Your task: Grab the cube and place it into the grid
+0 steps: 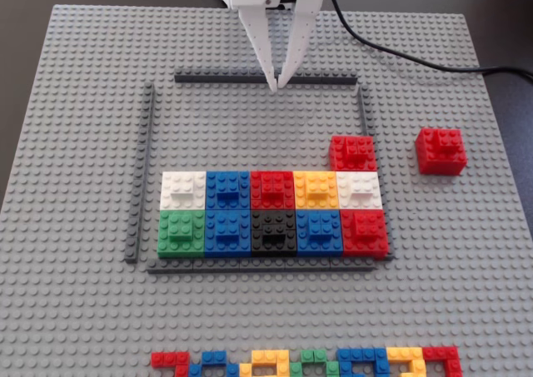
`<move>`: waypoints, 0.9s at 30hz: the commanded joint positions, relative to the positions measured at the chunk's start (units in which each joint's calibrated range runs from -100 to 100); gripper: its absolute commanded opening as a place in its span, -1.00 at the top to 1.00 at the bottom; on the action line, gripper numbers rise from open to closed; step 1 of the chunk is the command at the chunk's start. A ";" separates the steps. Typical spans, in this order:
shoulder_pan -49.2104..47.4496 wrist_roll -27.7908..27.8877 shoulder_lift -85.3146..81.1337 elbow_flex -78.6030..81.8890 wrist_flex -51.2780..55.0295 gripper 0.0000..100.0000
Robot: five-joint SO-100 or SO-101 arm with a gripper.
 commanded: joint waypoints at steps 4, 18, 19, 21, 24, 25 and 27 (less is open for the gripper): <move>0.69 2.39 -2.12 0.62 2.81 1.00; 0.69 2.34 -2.12 0.62 2.61 1.00; 0.69 2.34 -2.12 0.62 2.51 1.00; 0.69 2.39 -2.12 0.62 2.46 1.00; 0.69 2.49 -2.12 0.62 2.41 1.00; 0.69 2.54 -2.12 0.62 2.32 1.00; 0.55 2.54 -2.12 0.62 2.12 1.00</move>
